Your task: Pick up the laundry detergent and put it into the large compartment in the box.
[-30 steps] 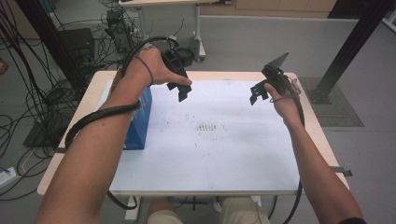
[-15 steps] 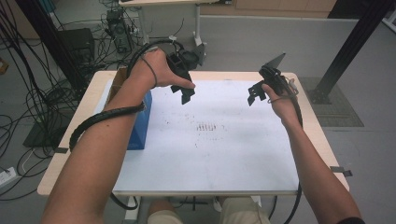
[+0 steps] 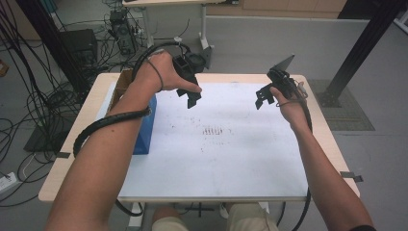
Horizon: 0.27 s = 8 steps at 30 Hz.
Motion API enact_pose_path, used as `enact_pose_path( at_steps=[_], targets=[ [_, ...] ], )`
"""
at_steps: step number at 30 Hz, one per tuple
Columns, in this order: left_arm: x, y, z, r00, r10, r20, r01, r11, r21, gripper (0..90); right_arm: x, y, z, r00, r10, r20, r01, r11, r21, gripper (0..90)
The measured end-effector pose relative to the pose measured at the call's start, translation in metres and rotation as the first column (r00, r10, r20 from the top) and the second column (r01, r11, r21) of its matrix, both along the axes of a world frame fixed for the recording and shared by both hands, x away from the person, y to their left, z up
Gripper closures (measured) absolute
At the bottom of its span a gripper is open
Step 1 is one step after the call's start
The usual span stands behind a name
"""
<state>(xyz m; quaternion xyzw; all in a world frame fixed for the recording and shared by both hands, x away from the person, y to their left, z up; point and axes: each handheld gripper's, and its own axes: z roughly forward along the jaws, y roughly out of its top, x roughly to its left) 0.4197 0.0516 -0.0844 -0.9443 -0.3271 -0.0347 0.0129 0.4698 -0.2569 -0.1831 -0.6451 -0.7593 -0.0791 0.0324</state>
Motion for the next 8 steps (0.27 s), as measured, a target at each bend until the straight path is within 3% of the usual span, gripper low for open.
enact_pose_path(
  at_steps=[2, 8],
  targets=[
    [-0.0004, -0.0019, -0.0011, 1.0000, -0.004, 0.000, 0.004, 0.9999, 0.016, 11.0, -0.0002, 0.0003, -0.0002, 1.0000, 0.007, 0.001, -0.007, 1.000, -0.001, 5.7],
    [0.0000, 0.0015, -0.0019, 1.0000, 0.004, -0.001, -0.004, 1.0000, 0.005, 10.7, -0.0021, -0.0019, -0.0005, 1.0000, 0.007, 0.003, -0.007, 1.000, 0.012, 4.6]
  ],
)
